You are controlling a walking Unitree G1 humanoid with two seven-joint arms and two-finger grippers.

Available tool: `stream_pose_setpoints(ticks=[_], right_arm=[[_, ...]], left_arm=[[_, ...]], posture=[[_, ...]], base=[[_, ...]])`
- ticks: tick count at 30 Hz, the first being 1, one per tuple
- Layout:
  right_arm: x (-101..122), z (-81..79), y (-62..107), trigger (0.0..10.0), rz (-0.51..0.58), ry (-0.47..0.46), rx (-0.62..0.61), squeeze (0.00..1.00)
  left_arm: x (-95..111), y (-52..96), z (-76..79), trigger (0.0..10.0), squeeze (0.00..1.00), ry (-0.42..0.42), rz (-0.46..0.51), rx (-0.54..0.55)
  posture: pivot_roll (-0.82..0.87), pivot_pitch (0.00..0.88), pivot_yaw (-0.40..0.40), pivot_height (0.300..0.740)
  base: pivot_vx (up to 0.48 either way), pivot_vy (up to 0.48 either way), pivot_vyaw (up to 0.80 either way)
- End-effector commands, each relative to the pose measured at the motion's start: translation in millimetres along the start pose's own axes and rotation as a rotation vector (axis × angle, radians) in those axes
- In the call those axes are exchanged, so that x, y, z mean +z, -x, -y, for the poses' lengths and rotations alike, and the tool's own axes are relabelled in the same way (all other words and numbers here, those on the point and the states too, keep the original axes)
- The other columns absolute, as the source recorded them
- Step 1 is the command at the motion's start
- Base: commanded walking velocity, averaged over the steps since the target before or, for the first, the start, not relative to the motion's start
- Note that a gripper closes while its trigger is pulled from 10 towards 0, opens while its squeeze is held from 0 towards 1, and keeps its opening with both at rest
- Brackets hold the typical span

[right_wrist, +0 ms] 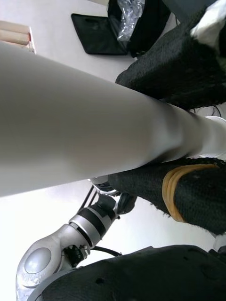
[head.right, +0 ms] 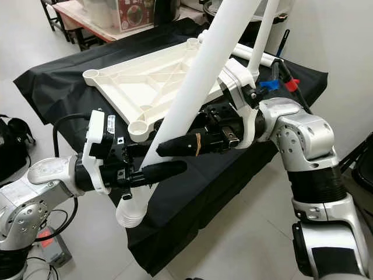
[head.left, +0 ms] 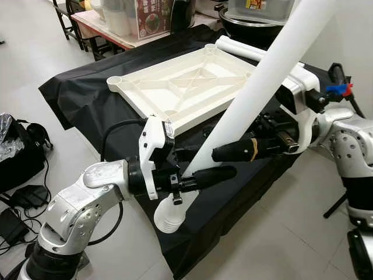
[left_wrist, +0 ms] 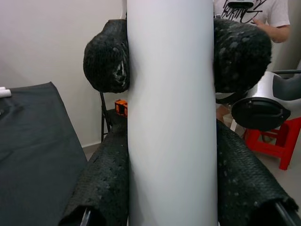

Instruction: Building children table

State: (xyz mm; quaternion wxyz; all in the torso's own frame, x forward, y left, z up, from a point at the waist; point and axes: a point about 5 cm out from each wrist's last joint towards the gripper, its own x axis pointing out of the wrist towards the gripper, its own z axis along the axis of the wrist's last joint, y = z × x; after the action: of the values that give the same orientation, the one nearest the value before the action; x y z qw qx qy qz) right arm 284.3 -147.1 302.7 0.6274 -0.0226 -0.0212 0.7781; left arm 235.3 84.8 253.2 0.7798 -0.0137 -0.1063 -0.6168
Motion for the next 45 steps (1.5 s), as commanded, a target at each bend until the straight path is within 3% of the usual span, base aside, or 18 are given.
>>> stream_pose_setpoints(ticks=[1,5,6,11,13,18,21,25,26,27,29,30,33,37,38,39,40,45], right_arm=[[5.3,3.0,0.7,0.0,0.018,0.035,-0.032,0.00],[4.1,6.6,1.5,0.0,0.017,0.048,-0.072,0.00],[4.1,7.4,2.1,0.0,0.015,0.053,-0.082,0.00],[6.8,9.0,6.2,0.0,0.005,0.070,-0.106,0.00],[11.7,9.7,11.4,0.0,0.001,0.087,-0.126,0.00],[13.6,9.4,13.4,0.0,0.002,0.091,-0.128,0.00],[15.5,9.1,14.6,0.0,0.006,0.094,-0.130,0.00],[16.8,8.4,14.5,0.0,0.016,0.096,-0.127,0.00],[17.0,8.0,14.1,0.0,0.018,0.096,-0.124,0.00],[17.2,7.9,13.8,0.0,0.018,0.096,-0.123,0.00],[17.4,8.0,13.7,0.0,0.017,0.096,-0.122,0.00],[18.4,8.3,14.1,0.0,0.019,0.100,-0.125,0.00],[20.0,12.9,16.9,0.0,0.013,0.128,-0.177,0.00],[18.2,27.6,21.7,0.0,-0.012,0.163,-0.337,0.00],[18.2,36.4,25.9,0.0,-0.009,0.183,-0.447,0.00],[18.2,36.4,25.9,0.0,-0.009,0.183,-0.447,0.00],[17.6,45.7,32.4,0.0,-0.005,0.208,-0.588,0.00],[12.7,56.3,40.7,0.0,0.040,0.198,-0.810,0.00]], left_arm=[[-0.4,-2.2,0.5,10.0,0.00,0.001,-0.004,-0.014],[0.8,-3.3,-5.1,10.0,0.00,0.011,0.000,0.024],[2.0,-2.9,-7.5,10.0,1.00,0.035,0.009,0.033],[8.9,4.3,-14.0,10.0,1.00,-0.001,-0.015,0.051],[14.8,21.7,-10.3,10.0,1.00,-0.058,-0.078,-0.031],[14.0,28.9,-8.1,10.0,1.00,-0.065,-0.123,-0.065],[4.4,34.0,-7.8,10.0,1.00,-0.080,-0.210,-0.068],[-16.2,26.5,-13.8,10.0,1.00,-0.116,-0.286,0.009],[-20.3,24.3,-14.3,10.0,0.91,-0.117,-0.293,0.021],[-24.0,23.0,-13.8,10.0,0.63,-0.108,-0.297,0.023],[-26.6,22.6,-13.6,10.0,0.63,-0.095,-0.299,0.022],[-29.5,22.0,-13.7,10.0,0.04,-0.083,-0.303,0.026],[-36.1,22.4,-16.6,10.0,0.00,-0.059,-0.303,0.060],[-37.5,28.1,-24.5,10.0,0.00,-0.084,-0.305,0.123],[-34.9,33.5,-33.8,10.0,0.00,-0.090,-0.293,0.199],[-34.9,33.5,-33.8,10.0,0.00,-0.090,-0.293,0.199],[-29.3,43.1,-44.9,10.0,0.00,-0.094,-0.265,0.300],[-19.2,65.9,-57.0,10.0,0.00,-0.103,-0.208,0.464]], posture=[[-0.01,0.097,-0.014,0.740],[-0.01,0.096,-0.014,0.740],[-0.01,0.097,-0.013,0.740],[-0.01,0.095,-0.015,0.740],[-0.02,0.092,-0.013,0.740],[-0.02,0.093,-0.013,0.740],[-0.02,0.094,-0.012,0.740],[-0.02,0.096,-0.013,0.740],[-0.02,0.096,-0.013,0.740],[-0.02,0.095,-0.015,0.740],[-0.02,0.096,-0.014,0.740],[-0.02,0.096,-0.014,0.740],[-0.02,0.096,-0.013,0.740],[-0.02,0.098,-0.013,0.740],[-0.02,0.099,-0.012,0.740],[-0.02,0.099,-0.012,0.740],[-0.02,0.103,-0.011,0.740],[-0.01,0.107,-0.010,0.740]], base=[[0.000,0.000,0.00],[0.000,0.000,0.00],[0.000,0.000,0.00],[0.000,0.000,0.00],[0.000,0.000,0.00],[0.000,0.000,0.00],[0.000,0.000,0.00],[0.000,0.000,0.00],[0.000,0.000,0.00],[0.000,0.000,0.00],[0.000,0.000,0.00],[0.000,0.000,0.00],[0.000,0.000,0.00],[0.000,0.000,0.00],[0.000,0.000,0.00],[0.000,0.000,0.00],[0.000,0.000,0.00],[0.000,0.000,0.00]])
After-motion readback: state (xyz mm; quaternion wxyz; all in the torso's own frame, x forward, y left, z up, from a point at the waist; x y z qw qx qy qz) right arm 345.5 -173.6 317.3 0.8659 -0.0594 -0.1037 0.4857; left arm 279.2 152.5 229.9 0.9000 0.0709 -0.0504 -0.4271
